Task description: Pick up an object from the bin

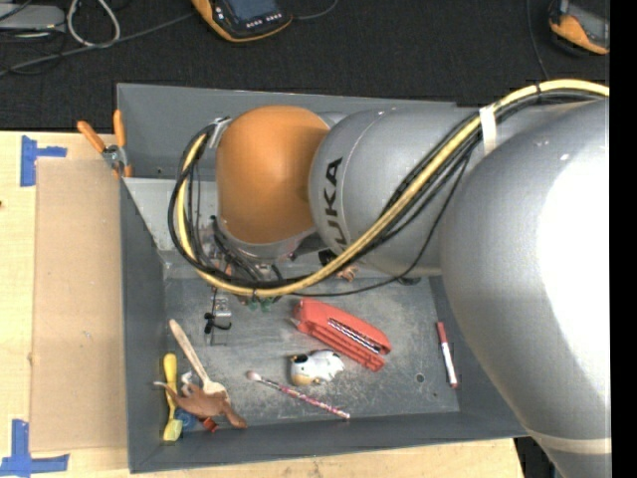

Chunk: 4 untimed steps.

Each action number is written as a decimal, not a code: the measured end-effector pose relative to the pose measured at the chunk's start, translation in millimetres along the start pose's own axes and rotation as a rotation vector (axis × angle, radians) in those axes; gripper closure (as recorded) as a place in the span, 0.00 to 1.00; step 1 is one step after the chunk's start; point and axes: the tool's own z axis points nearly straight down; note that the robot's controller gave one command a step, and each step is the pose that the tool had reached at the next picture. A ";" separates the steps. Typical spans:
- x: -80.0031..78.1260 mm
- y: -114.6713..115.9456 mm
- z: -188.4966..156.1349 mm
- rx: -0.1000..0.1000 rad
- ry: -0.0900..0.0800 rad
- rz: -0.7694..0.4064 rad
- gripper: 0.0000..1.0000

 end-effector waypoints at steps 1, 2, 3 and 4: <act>0.0 -0.1 0.0 0.000 0.000 0.000 0.00; 32.0 -41.8 -49.2 0.002 0.010 0.017 0.00; 33.2 -50.0 -78.9 0.001 -0.001 0.009 0.00; 21.5 -87.6 -20.1 -0.002 -0.003 -0.087 0.00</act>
Offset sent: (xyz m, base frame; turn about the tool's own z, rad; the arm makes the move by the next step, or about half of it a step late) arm -0.0384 -0.0549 0.0694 0.0256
